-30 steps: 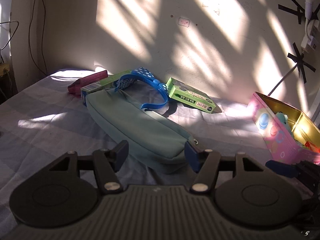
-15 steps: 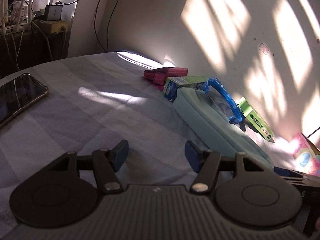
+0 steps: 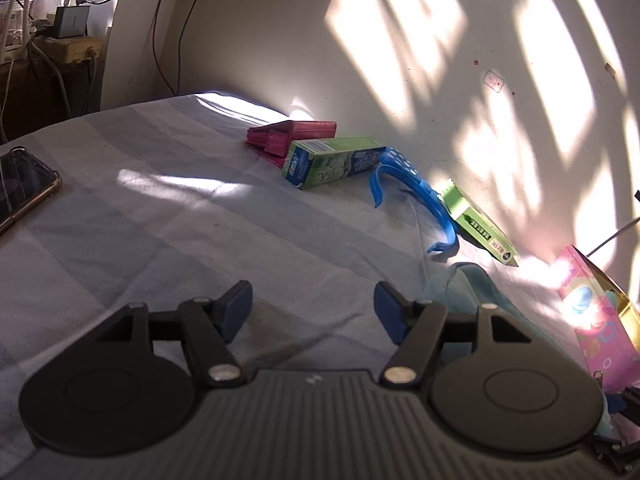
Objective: Organize objects
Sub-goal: 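Lift the teal pouch with the right gripper toward the tin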
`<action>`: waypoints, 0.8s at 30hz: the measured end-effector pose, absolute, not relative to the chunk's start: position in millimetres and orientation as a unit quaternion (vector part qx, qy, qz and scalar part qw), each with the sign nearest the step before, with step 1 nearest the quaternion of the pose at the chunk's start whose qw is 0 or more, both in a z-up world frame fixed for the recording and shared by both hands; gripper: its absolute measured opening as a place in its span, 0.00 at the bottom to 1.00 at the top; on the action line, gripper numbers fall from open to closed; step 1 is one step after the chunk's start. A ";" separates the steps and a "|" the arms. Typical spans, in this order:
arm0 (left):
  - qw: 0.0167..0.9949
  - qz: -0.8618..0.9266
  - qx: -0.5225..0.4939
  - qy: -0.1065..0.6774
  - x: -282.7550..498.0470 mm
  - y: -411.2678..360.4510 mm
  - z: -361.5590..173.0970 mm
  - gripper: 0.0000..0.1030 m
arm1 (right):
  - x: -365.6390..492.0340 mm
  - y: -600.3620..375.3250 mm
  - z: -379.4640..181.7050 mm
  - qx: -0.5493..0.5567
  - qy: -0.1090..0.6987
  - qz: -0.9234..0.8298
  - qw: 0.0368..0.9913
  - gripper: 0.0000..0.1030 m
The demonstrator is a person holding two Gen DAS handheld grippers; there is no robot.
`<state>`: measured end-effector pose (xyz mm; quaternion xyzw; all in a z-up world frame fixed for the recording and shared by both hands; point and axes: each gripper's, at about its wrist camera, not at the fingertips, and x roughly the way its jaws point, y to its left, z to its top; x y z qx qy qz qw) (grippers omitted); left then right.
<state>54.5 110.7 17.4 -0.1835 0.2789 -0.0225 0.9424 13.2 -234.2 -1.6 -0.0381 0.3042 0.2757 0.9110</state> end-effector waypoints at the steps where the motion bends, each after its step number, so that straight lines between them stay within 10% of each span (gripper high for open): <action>1: 0.941 -0.051 -0.185 0.279 54.1 102.2 21.4 0.67 | 0.2 -251.3 -0.9 -0.042 0.302 0.266 0.914 0.77; 12: 0.909 -0.216 -0.072 0.350 74.5 -29.7 31.1 0.62 | -48.6 -305.5 -11.5 -0.007 0.286 0.185 0.940 0.85; 24: 0.925 -0.227 -0.081 0.293 57.2 -52.1 97.7 0.46 | -44.9 -332.4 22.8 0.026 0.188 0.180 0.965 0.66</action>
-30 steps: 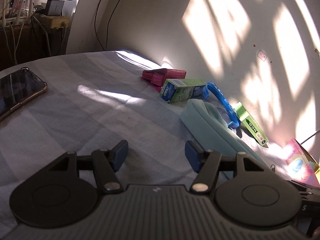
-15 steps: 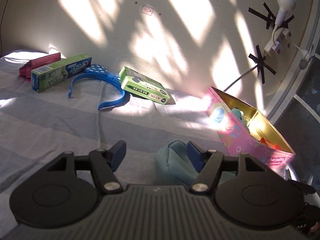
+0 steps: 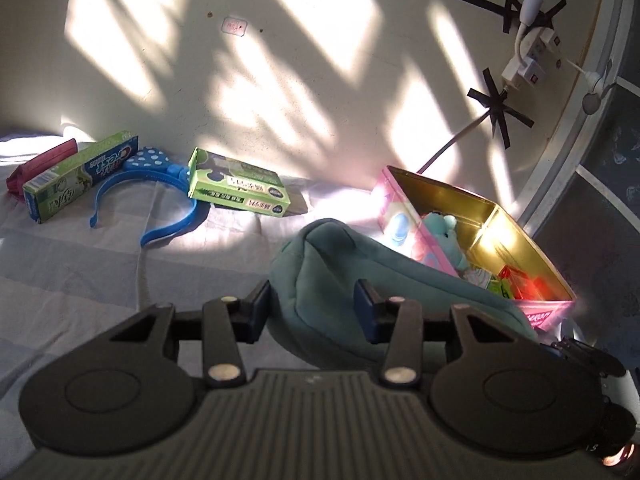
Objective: Organize objects
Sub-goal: 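Lift the teal pouch with the right gripper toward the tin, then lower the pouch into the tin and open the right gripper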
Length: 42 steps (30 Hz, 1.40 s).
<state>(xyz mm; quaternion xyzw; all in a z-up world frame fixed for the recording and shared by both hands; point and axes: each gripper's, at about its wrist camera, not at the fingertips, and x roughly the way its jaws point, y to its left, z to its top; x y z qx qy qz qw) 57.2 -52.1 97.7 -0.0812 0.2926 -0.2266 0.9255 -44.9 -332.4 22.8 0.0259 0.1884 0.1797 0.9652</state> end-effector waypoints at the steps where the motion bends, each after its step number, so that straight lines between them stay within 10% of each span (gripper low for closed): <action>1: 0.931 -0.235 -0.072 0.271 58.9 -67.4 112.3 0.46 | -45.9 -342.4 32.0 0.030 0.165 0.167 0.972 0.66; 21: 0.925 -0.277 0.047 0.254 167.7 -328.9 90.5 0.47 | 46.1 -504.1 20.2 0.035 0.204 -0.117 0.971 0.72; 42: 0.930 -0.274 0.066 0.235 55.0 -225.7 94.2 0.49 | -37.9 -426.2 55.2 0.077 0.076 0.004 0.994 0.72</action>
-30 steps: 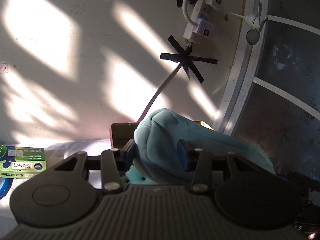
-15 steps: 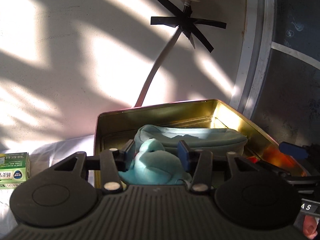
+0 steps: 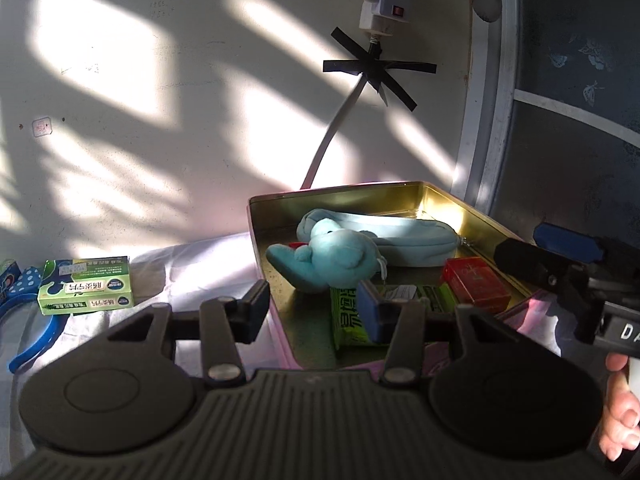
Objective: Organize objects
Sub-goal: 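Lower the pouch into the tin and open the right gripper, then move the right gripper over to the green medicine box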
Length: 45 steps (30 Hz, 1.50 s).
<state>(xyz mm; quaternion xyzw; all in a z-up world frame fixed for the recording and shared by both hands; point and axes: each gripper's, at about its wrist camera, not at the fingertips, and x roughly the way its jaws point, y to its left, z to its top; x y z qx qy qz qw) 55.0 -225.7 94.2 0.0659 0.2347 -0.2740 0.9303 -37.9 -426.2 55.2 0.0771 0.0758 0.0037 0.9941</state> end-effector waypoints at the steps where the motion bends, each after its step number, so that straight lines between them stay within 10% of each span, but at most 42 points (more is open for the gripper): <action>1: 0.932 -0.262 0.067 0.242 53.9 -217.8 92.3 0.49 | -39.1 -418.4 55.7 0.079 0.075 0.011 0.994 0.72; 40: 0.949 0.012 -0.099 0.298 110.0 50.7 13.8 0.54 | 51.8 -217.0 29.6 -0.017 0.225 0.128 0.966 0.70; 45: 0.954 0.003 -0.097 0.284 104.6 45.5 15.4 0.54 | 118.1 -196.8 31.0 0.015 0.217 0.119 0.969 0.86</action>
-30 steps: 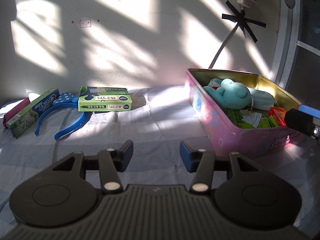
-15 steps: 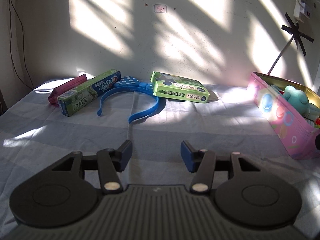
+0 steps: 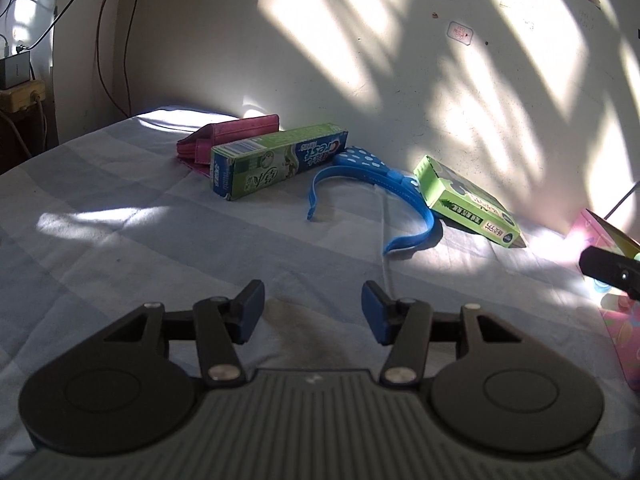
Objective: Organize objects
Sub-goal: 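Move the right gripper over to the green medicine box, then grasp the green medicine box with the right gripper and lift it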
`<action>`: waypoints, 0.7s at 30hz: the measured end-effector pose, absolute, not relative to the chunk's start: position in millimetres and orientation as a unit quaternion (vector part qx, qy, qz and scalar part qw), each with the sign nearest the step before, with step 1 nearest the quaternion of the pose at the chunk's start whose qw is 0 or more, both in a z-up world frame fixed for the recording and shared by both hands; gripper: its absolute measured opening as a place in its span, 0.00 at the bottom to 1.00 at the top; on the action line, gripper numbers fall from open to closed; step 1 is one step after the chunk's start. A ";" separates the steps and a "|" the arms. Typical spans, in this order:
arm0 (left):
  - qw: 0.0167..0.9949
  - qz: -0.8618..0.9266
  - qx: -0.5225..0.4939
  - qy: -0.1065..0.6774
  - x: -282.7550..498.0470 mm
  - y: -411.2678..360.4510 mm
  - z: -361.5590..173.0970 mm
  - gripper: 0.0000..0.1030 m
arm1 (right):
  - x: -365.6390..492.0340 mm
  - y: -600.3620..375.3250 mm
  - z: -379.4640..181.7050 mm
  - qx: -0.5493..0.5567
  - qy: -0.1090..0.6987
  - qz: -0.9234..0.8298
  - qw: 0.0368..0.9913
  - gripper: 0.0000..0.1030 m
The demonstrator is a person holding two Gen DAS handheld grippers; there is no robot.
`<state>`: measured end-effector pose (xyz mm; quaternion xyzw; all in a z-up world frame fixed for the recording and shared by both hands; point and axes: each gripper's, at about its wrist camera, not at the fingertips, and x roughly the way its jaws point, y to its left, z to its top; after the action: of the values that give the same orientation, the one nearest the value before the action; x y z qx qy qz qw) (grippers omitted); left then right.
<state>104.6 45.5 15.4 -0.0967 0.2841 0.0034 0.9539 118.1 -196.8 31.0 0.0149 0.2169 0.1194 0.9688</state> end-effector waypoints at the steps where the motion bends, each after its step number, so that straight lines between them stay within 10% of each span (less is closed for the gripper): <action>1: 0.955 0.001 -0.092 0.281 103.7 44.2 15.5 0.54 | 133.6 -192.9 28.9 0.015 0.218 0.114 0.969 0.86; 18: 0.944 -0.034 -0.134 0.298 110.6 54.9 12.4 0.57 | 292.3 -217.3 -9.0 0.254 0.333 0.059 0.906 0.91; 21: 0.948 -0.034 -0.127 0.291 109.4 52.4 13.5 0.57 | 298.0 -216.3 -15.8 0.257 0.345 0.078 0.899 0.76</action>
<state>109.4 52.4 13.5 -0.1267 0.2910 -0.0340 0.9477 298.0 -216.3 -15.8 0.2566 0.3453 0.0780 0.8994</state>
